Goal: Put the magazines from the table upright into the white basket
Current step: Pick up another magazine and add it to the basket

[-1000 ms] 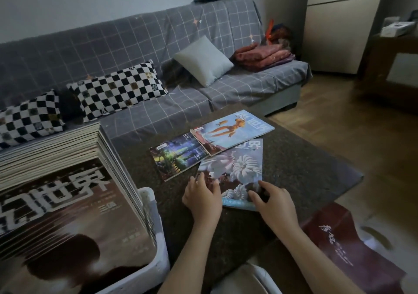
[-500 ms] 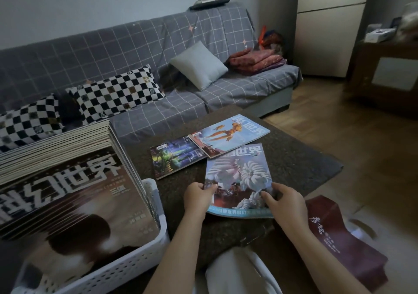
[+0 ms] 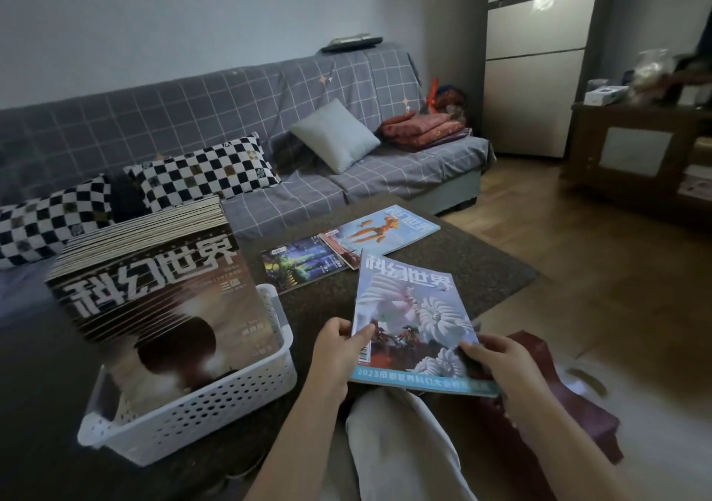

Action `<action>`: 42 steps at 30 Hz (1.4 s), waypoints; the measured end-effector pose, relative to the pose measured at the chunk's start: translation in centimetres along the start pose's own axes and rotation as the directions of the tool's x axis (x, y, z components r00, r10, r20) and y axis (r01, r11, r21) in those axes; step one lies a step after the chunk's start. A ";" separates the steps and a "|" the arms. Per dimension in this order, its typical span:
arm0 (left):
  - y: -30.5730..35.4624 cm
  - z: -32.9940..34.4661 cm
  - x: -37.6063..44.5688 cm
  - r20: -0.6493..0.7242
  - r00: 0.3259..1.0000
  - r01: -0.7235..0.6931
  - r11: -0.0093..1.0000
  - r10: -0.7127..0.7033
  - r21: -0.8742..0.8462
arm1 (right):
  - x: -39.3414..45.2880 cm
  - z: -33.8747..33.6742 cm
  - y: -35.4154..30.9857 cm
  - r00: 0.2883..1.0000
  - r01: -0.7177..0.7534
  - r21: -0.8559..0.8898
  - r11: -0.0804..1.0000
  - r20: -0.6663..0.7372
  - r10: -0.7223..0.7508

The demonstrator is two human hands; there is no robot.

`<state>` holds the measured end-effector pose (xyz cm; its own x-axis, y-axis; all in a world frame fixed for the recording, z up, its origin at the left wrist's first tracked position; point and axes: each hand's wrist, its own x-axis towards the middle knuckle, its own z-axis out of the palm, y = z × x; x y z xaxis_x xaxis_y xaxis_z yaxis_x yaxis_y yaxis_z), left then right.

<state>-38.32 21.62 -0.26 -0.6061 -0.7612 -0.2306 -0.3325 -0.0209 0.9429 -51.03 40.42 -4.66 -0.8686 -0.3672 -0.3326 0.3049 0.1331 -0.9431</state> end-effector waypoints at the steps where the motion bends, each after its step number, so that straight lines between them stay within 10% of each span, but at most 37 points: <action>1: 0.3 -0.2 -0.6 0.001 0.999 -0.032 0.999 0.032 -0.002 | -0.3 -0.2 -0.1 1.000 0.021 0.029 0.999 0.003 -0.021; 19: 3.4 -12.5 -8.3 -0.222 0.846 -0.523 0.836 0.485 -0.165 | -8.3 7.5 -9.3 0.834 0.315 0.375 0.872 0.328 -0.443; 42: -2.2 -25.3 -4.8 -0.649 0.735 -0.330 0.940 0.196 -0.090 | -6.7 25.2 -9.2 0.714 0.478 0.135 0.868 0.516 -0.474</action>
<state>-16.41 8.90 4.81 -0.0412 -0.9843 0.1716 -0.0473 0.1735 0.9837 -38.13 18.49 6.13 -0.5628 -0.8001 0.2076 -0.0980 -0.1848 -0.9779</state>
